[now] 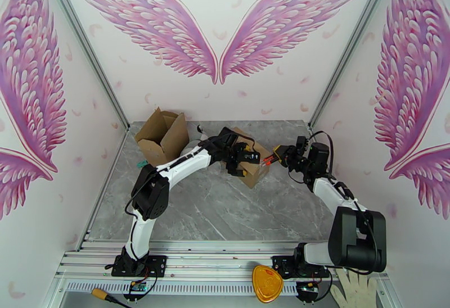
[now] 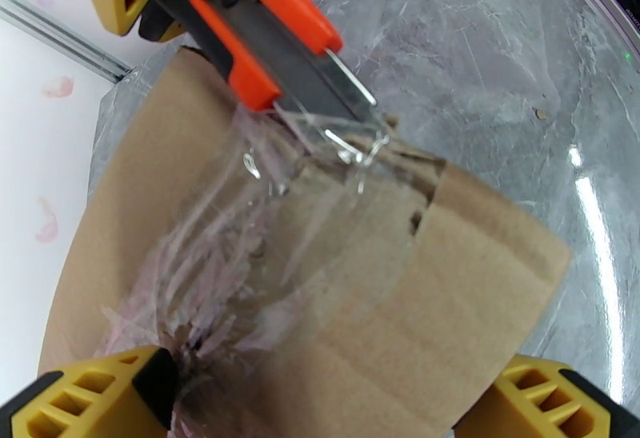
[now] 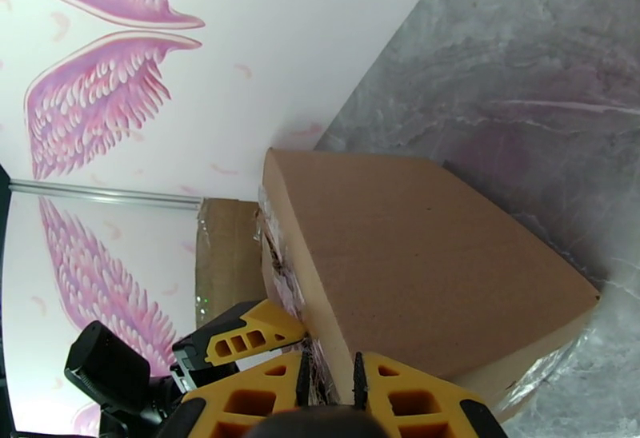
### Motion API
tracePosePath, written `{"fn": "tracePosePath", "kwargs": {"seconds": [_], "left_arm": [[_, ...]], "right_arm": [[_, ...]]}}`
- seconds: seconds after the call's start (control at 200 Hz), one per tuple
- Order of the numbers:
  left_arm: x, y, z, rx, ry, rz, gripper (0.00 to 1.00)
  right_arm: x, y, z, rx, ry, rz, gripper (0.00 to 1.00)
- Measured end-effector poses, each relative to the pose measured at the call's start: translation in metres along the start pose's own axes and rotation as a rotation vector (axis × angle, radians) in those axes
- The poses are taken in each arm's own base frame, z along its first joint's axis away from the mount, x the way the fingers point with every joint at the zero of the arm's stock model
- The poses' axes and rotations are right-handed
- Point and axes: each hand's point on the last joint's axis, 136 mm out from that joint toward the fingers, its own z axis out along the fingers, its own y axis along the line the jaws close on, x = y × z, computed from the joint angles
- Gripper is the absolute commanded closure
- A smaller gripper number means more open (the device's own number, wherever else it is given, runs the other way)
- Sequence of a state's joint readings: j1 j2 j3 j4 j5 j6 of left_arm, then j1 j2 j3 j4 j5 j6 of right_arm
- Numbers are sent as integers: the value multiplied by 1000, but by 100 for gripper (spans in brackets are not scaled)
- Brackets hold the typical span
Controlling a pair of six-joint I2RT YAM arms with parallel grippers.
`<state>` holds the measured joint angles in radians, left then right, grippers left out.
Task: Unpack the express box
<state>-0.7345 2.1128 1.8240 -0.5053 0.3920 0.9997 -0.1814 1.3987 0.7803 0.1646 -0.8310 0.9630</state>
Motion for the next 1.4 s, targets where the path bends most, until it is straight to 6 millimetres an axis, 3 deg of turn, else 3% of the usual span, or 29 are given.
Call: {"fn": "tracePosePath", "kwargs": {"seconds": [0.235, 0.39, 0.6, 0.825, 0.984, 1.239, 1.399], "left_arm": [[-2, 0, 2, 7, -14, 21, 7], [-2, 2, 2, 4, -18, 19, 6], [13, 23, 1, -70, 13, 17, 6], [48, 63, -4, -214, 98, -11, 7], [49, 70, -6, -252, 110, -18, 6], [45, 70, -5, -265, 101, -48, 6], [44, 68, -17, -283, 108, -97, 6]], "right_arm": [[3, -7, -6, -26, 9, 53, 100], [5, -23, -14, -34, 6, 157, 100], [14, -28, -19, -50, 49, 248, 100], [53, -19, -22, -94, 229, 343, 100], [68, -16, -28, -70, 268, 370, 100], [63, 1, -37, -65, 222, 276, 100], [51, 17, -42, -71, 171, 183, 100]]}}
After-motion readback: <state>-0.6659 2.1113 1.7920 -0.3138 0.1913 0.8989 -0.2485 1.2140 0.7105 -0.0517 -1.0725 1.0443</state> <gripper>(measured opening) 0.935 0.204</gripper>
